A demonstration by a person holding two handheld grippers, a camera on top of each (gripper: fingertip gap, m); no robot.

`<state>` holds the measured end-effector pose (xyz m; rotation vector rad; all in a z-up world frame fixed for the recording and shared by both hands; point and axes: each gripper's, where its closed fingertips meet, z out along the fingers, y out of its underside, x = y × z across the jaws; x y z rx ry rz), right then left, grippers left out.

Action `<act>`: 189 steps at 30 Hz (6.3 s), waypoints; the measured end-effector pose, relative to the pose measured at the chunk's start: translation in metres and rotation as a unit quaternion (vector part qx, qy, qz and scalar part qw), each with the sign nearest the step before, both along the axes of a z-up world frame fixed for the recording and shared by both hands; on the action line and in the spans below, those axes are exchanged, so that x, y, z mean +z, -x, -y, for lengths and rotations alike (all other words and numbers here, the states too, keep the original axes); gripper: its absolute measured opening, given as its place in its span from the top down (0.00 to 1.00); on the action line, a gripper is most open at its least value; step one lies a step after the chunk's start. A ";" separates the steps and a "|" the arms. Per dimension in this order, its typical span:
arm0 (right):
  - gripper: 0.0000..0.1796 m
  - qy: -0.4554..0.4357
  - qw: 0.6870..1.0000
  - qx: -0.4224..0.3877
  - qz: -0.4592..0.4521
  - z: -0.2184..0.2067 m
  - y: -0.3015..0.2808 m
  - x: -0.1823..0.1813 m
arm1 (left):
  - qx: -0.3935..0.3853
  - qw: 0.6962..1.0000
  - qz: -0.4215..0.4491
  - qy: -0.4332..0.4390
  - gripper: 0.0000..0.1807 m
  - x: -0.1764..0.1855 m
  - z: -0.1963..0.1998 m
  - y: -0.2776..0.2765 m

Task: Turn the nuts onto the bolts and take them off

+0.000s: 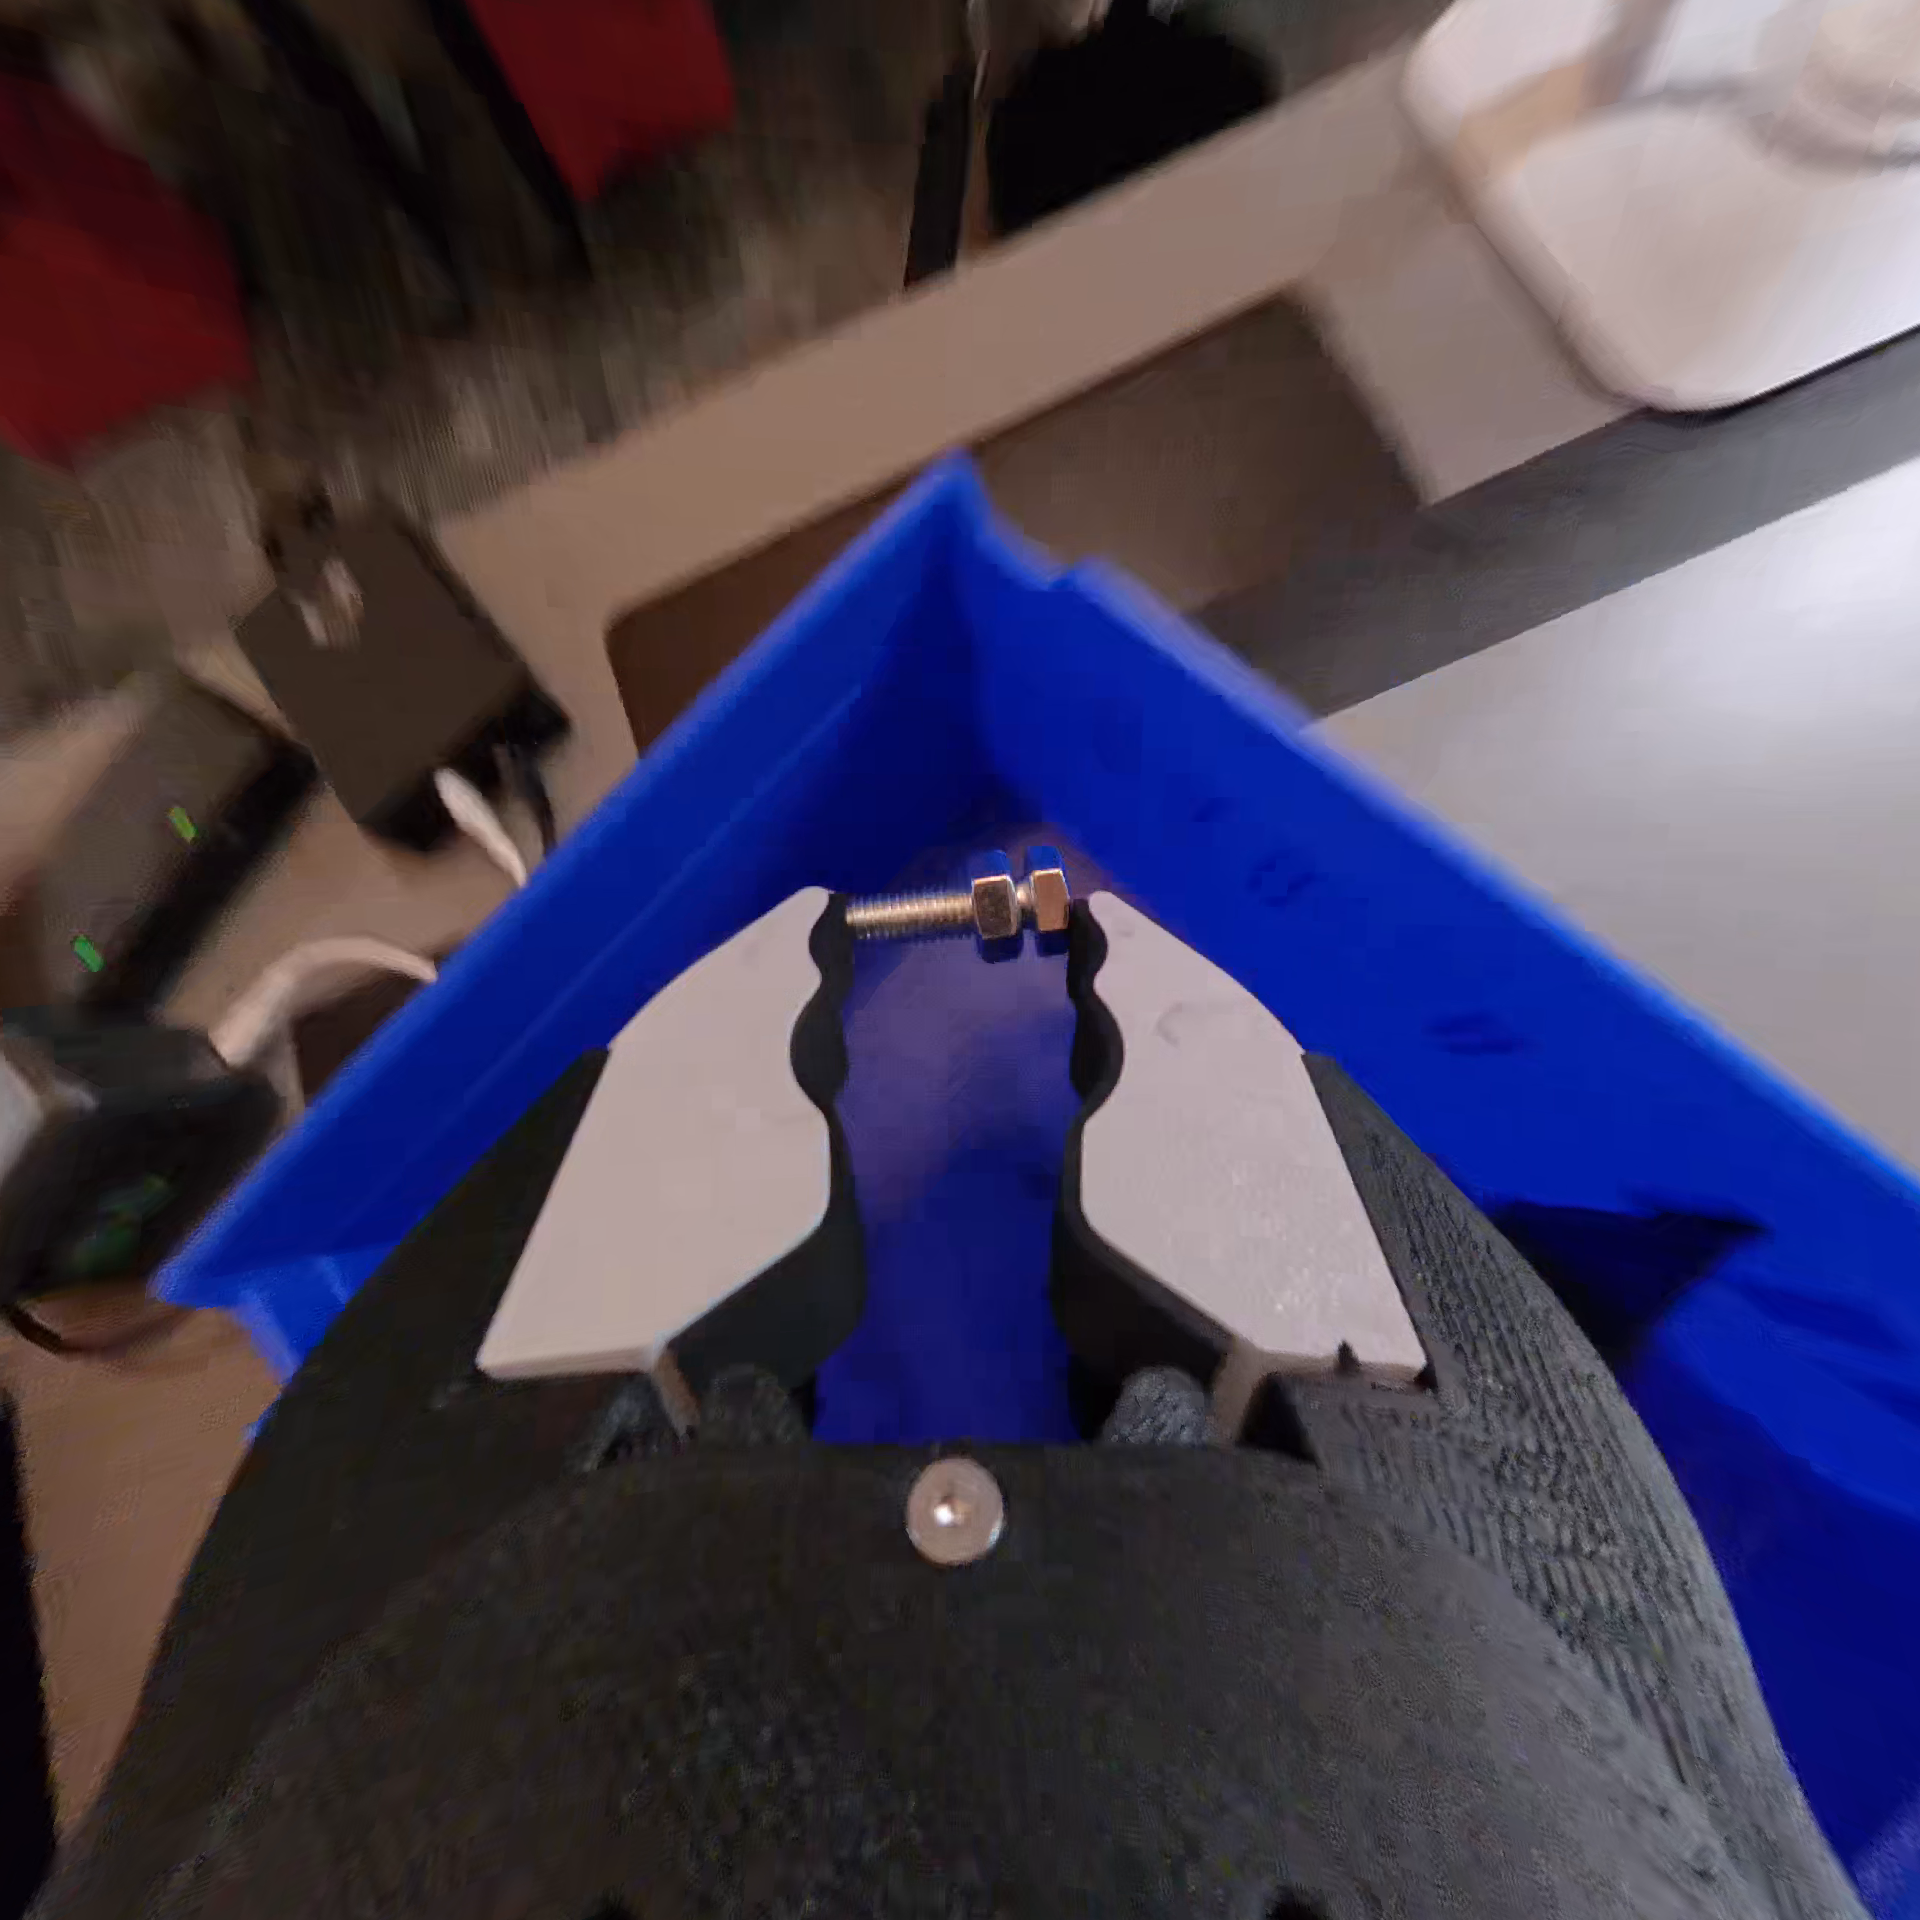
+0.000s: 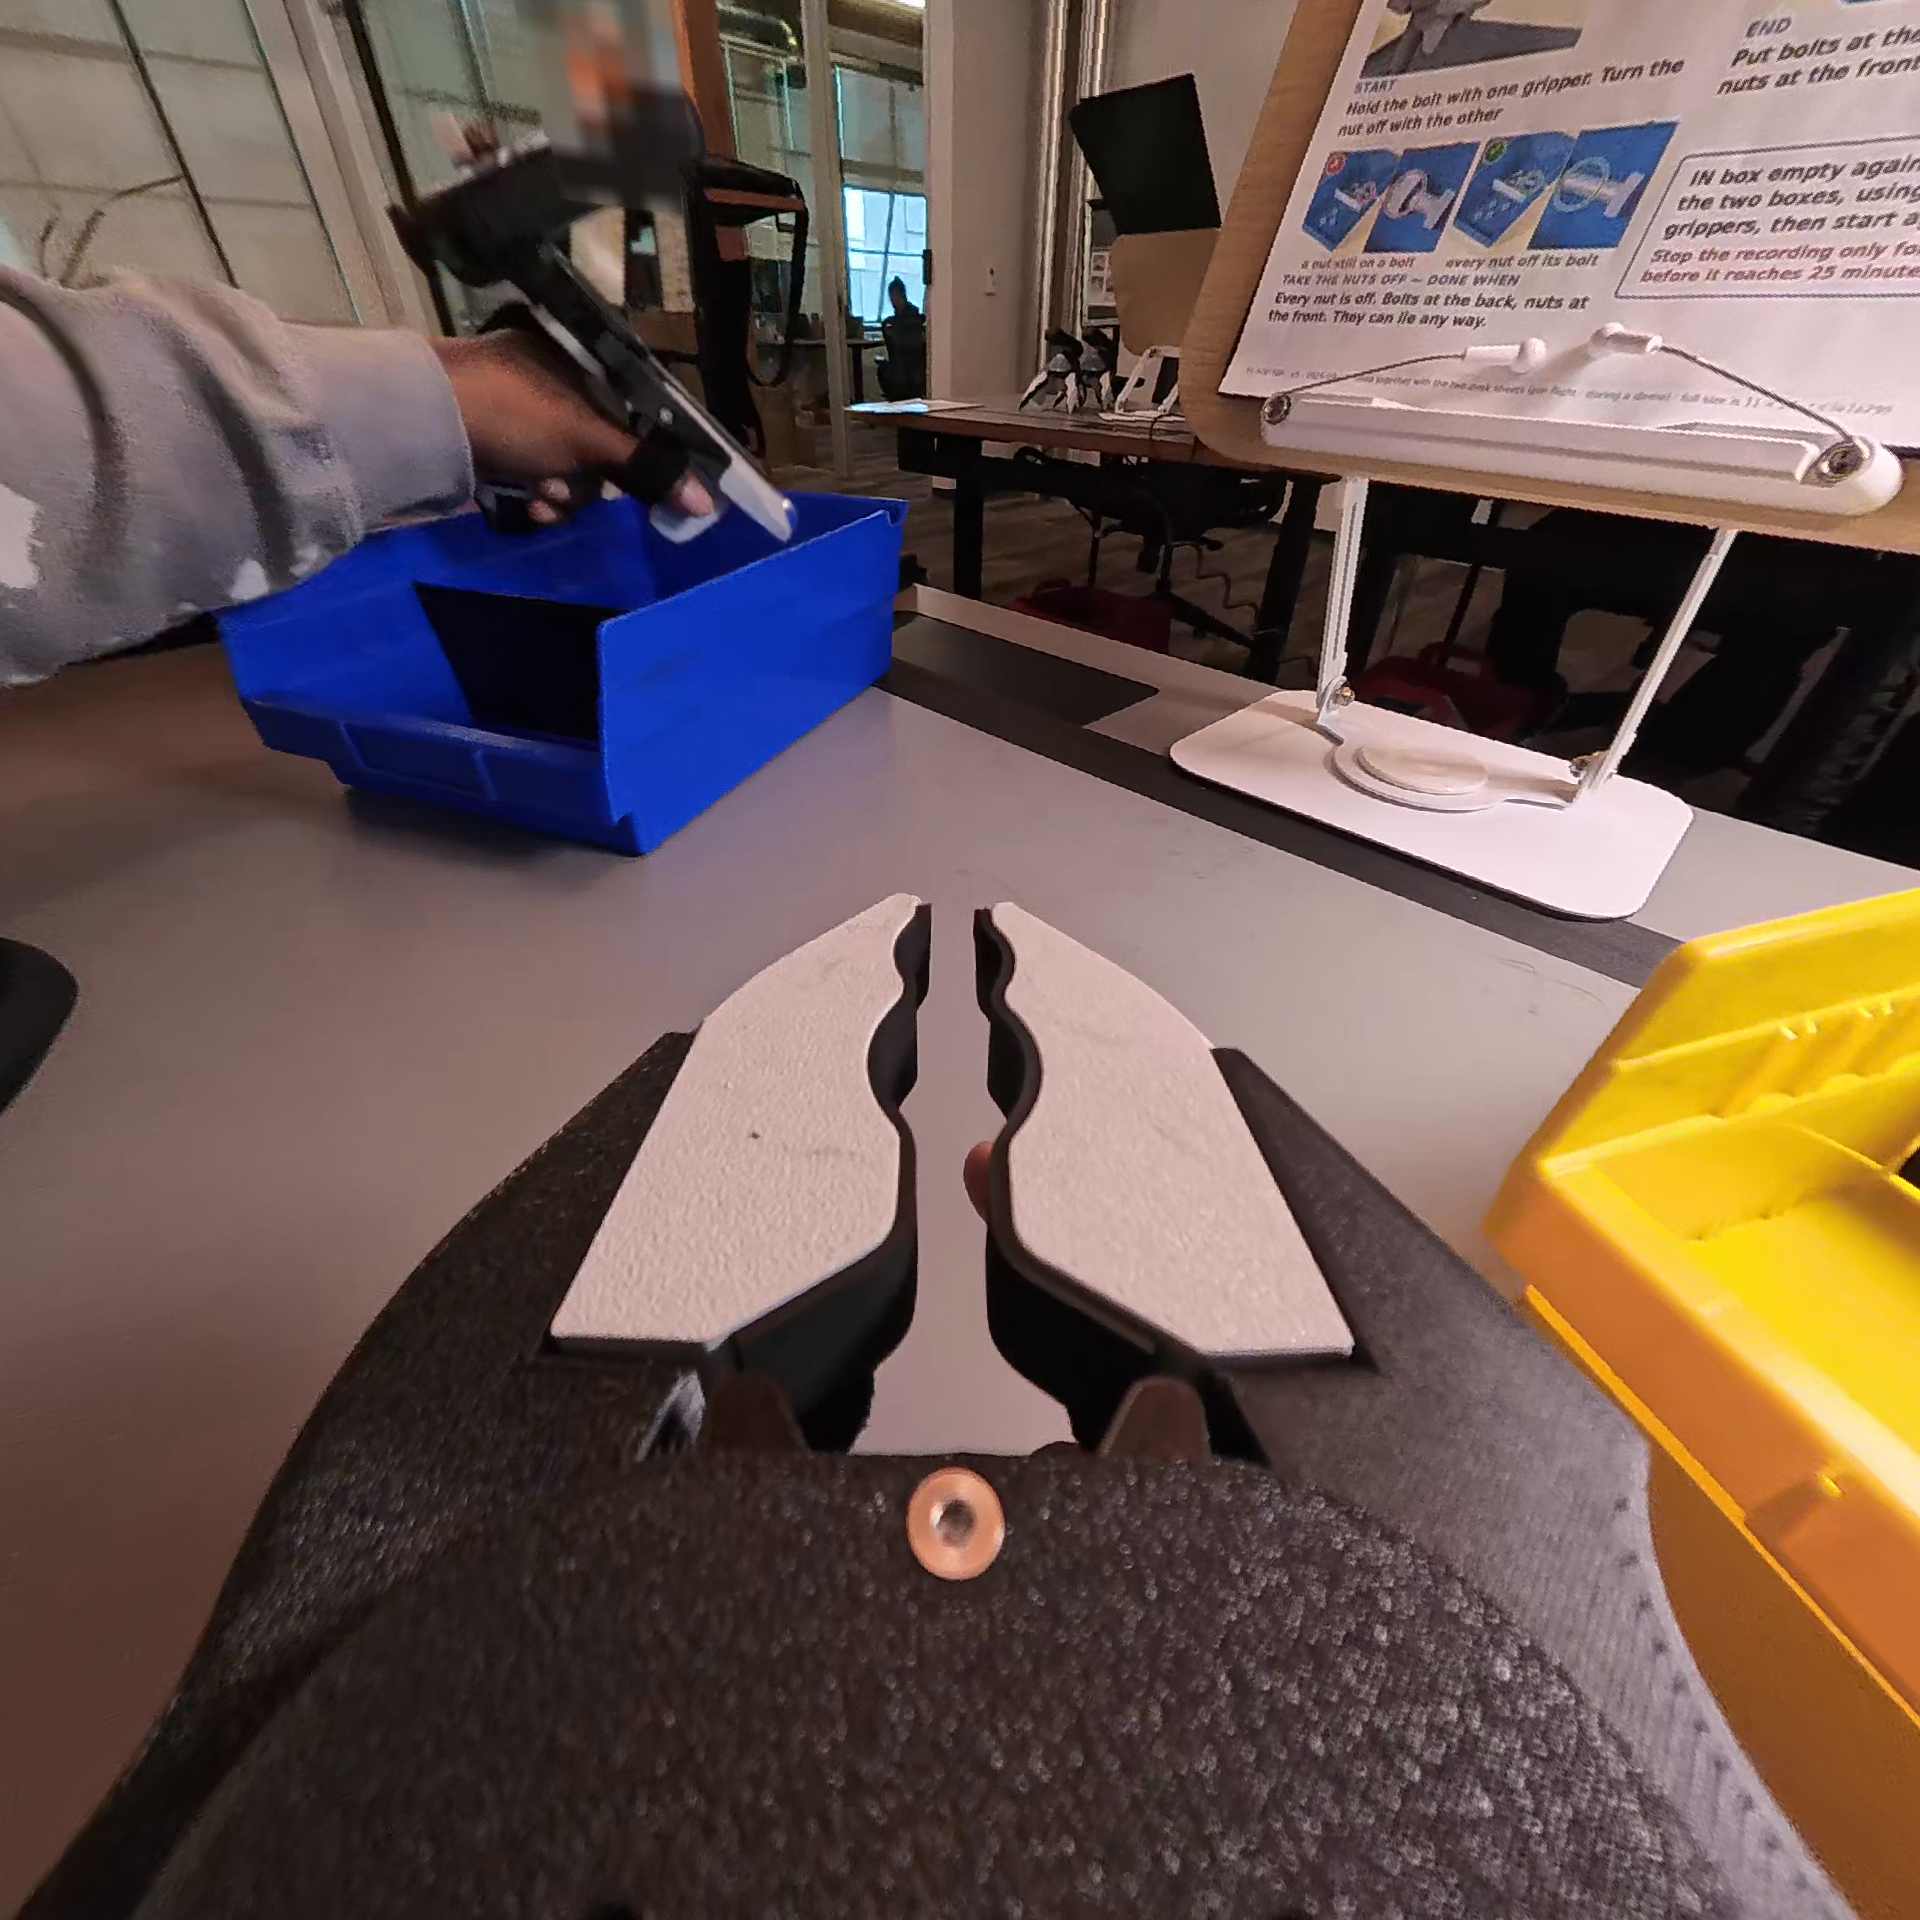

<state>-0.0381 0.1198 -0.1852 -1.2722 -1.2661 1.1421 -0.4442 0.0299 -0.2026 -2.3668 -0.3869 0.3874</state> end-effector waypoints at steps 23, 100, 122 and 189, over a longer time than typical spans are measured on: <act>0.94 0.076 0.957 0.266 0.092 0.028 0.031 0.079 | -0.452 0.732 -0.436 -0.264 0.78 0.088 -0.081 -0.390; 0.83 0.082 0.985 0.112 -0.101 0.014 0.044 0.139 | -0.292 0.793 0.091 -0.528 0.90 0.138 -0.062 -0.361; 0.90 0.075 0.988 0.083 -0.110 0.006 0.042 0.142 | -0.294 0.780 0.093 -0.545 0.90 0.148 -0.057 -0.356; 0.82 0.060 0.984 0.120 -0.117 0.038 0.044 0.149 | -0.313 0.770 0.123 -0.542 0.90 0.144 -0.058 -0.369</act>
